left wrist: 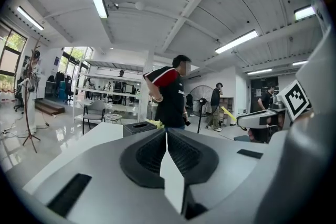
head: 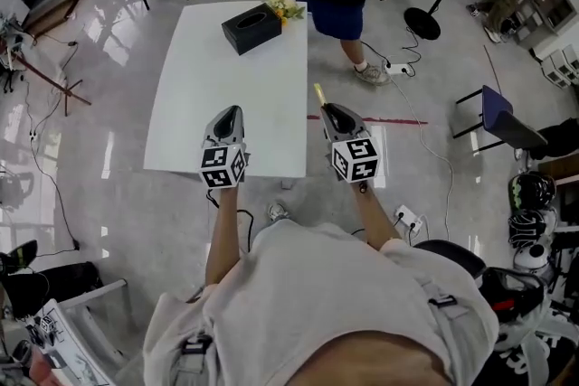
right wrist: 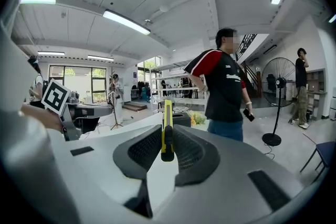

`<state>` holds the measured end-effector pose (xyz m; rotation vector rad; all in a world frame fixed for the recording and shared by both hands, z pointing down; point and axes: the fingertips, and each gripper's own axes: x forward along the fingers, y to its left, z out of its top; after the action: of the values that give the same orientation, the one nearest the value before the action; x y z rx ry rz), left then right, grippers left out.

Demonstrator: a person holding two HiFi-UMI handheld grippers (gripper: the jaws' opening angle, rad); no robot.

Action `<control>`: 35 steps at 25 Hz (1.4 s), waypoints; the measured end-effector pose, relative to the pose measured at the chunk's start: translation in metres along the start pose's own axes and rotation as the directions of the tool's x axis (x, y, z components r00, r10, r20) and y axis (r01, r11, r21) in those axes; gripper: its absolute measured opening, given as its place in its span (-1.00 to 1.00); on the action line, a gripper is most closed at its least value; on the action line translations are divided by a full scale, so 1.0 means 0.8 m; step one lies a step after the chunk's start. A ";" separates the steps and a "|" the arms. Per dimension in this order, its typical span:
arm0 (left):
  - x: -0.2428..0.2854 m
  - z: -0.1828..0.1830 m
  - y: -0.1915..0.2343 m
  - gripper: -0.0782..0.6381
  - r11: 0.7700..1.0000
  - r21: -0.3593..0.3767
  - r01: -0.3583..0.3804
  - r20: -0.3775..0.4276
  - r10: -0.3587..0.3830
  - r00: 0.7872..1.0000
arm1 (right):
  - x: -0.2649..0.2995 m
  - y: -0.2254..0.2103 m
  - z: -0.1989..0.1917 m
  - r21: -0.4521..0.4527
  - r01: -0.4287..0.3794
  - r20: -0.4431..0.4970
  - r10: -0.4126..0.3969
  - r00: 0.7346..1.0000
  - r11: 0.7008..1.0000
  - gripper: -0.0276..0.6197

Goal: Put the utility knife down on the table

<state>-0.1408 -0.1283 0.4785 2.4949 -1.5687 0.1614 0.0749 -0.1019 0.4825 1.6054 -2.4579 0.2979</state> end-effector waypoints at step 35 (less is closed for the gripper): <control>0.107 -0.022 0.042 -0.71 0.996 -0.059 0.065 -0.052 -0.068 0.996 | 0.083 -0.035 -0.012 0.017 0.045 -0.081 -0.044 0.996 0.999 -0.66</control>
<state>-0.1337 -0.2143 0.5154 2.4738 -1.4475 0.1707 0.0745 -0.1687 0.5111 1.6204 -2.3635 0.3722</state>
